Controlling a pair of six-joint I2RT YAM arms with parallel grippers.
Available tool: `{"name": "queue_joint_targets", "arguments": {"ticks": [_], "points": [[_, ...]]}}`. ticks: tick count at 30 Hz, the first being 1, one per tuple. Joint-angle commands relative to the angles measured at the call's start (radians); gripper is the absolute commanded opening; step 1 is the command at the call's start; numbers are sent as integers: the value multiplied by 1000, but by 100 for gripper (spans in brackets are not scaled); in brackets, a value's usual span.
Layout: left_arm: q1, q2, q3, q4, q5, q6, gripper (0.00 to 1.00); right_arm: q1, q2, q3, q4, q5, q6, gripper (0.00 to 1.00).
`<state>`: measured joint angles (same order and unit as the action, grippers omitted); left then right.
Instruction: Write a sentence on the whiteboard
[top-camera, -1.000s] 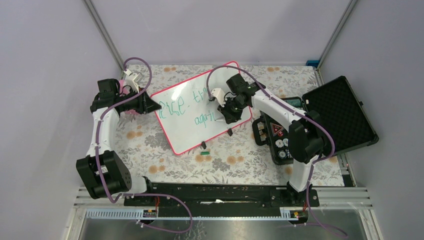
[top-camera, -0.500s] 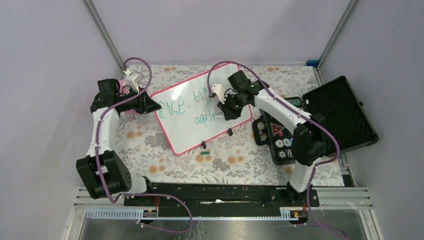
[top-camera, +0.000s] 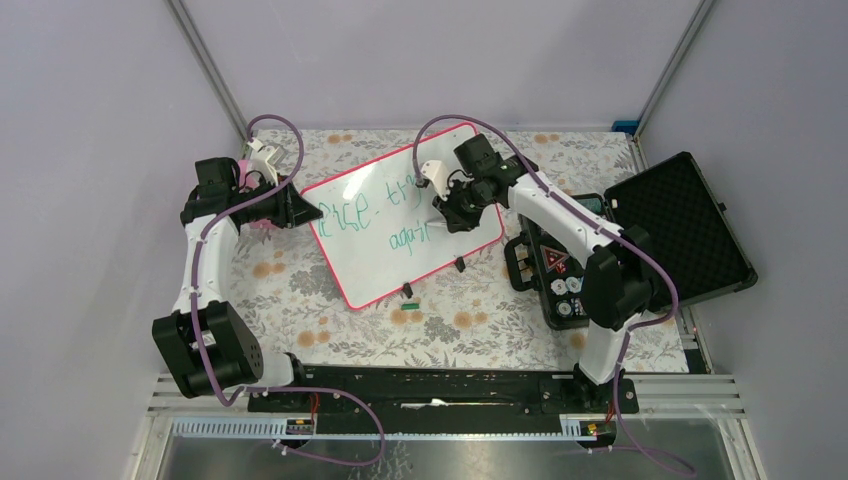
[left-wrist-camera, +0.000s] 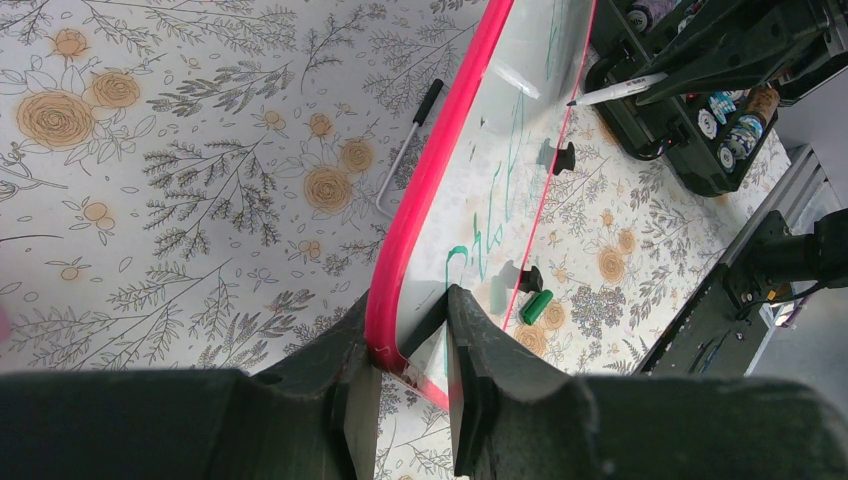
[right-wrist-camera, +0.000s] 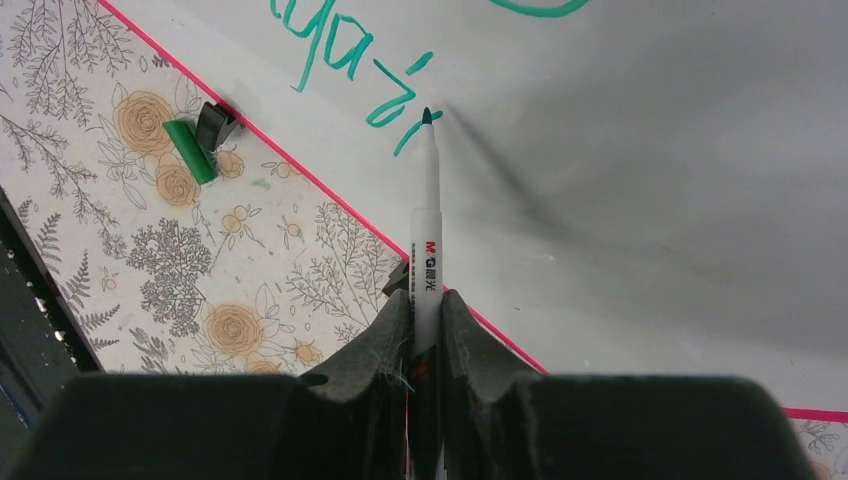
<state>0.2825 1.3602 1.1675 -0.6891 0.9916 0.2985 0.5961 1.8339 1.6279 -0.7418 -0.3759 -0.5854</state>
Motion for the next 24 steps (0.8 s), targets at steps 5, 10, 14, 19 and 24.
{"name": "queue_joint_targets", "arguments": {"ticks": [5, 10, 14, 19, 24], "points": [[-18, -28, -5, 14, -55, 80, 0, 8, 25, 43, 12, 21, 8, 0], [-17, -29, -4, 14, -53, 79, 0, 7, 30, 40, 11, 37, 4, 0], [-17, -30, -5, 14, -54, 79, 0, -6, 44, 51, 11, 42, 5, 0], [-17, -30, -5, 14, -56, 79, 0, -17, 51, 53, 12, 48, 4, 0], [-18, -26, -6, 14, -55, 80, 0, -31, 45, 52, 12, 49, 3, 0]]}}
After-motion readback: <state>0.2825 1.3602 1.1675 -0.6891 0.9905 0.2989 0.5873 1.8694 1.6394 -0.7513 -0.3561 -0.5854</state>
